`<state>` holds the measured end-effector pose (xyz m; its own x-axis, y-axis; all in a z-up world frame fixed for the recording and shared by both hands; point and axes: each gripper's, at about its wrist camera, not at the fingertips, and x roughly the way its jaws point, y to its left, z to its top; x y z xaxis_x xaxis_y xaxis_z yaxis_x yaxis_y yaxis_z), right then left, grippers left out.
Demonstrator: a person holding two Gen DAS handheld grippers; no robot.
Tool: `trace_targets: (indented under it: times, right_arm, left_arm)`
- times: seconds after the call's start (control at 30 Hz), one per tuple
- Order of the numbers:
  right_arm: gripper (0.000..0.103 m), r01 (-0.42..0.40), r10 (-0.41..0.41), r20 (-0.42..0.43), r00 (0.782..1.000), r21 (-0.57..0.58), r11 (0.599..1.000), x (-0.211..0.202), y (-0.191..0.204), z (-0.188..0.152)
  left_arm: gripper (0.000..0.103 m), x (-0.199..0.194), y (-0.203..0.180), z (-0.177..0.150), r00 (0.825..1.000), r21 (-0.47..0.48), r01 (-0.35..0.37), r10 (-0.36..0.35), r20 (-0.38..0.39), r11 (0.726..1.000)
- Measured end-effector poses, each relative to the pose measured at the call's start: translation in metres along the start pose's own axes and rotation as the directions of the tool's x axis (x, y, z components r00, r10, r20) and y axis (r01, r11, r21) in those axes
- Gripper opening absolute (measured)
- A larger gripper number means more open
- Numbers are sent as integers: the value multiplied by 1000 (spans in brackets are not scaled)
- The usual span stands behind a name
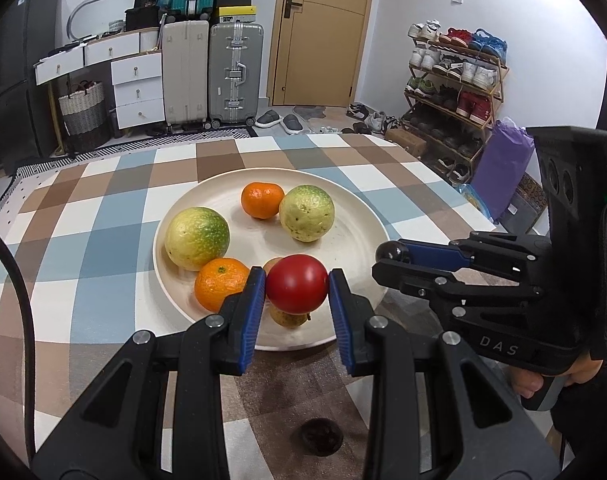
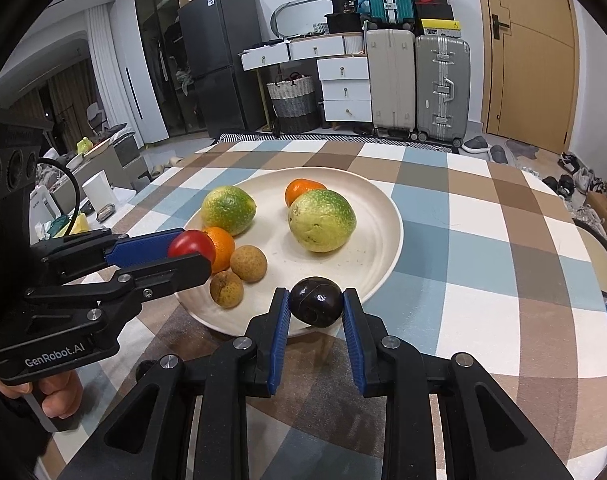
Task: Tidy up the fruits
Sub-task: 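Carry the tomato with the left gripper while the right carries the plum over the plate, then lower the tomato onto the plate and open the left gripper while the right releases the plum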
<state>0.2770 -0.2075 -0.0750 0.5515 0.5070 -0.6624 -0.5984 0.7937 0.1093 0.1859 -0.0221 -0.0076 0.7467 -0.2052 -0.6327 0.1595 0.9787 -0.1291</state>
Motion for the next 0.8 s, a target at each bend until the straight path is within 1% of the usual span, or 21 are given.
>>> trace_targets:
  times: [0.1, 0.23, 0.3, 0.43, 0.53, 0.6, 0.7, 0.73, 0.77, 0.8]
  right_arm:
    - [27, 5, -5, 0, 1000, -2, 1000, -1, -1, 0]
    - [32, 10, -10, -1, 1000, 14, 1000, -2, -4, -1]
    - [32, 14, -14, 2, 1000, 17, 1000, -2, -5, -1]
    - [37, 13, -13, 9, 1000, 28, 1000, -5, -7, -1]
    - [39, 15, -16, 12, 1000, 30, 999, -7, -8, -1]
    - [42, 20, -20, 17, 1000, 31, 999, -8, -9, -2]
    - [48, 20, -21, 22, 1000, 35, 999, -10, -10, -2]
    - [49, 22, -22, 23, 999, 34, 999, -10, -10, -3]
    - [51, 25, -26, 22, 999, 31, 999, -11, -10, -3]
    - [53, 29, -30, 23, 999, 29, 999, -11, -9, -4]
  left_arm:
    - [29, 3, -2, 0, 1000, 2, 9, -9, -8, 1000]
    - [29, 5, -4, -1, 1000, 8, 27, -27, -12, 1000]
    - [29, 7, -4, 0, 1000, 9, 26, -26, -15, 1000]
    - [29, 11, -4, -1, 999, 5, 23, -23, -31, 1000]
    - [30, 10, -3, -1, 999, 7, 32, -31, -30, 999]
    - [30, 9, -3, -1, 999, 13, 23, -22, -29, 1000]
    - [35, 5, -3, -1, 999, 13, 17, -17, -29, 1000]
    - [42, 4, -1, -1, 1000, 9, 12, -12, -27, 1000]
    - [52, 2, 0, -1, 1000, 6, 6, -6, -25, 1000]
    - [58, 0, 1, -1, 1000, 4, 0, 0, -18, 1000]
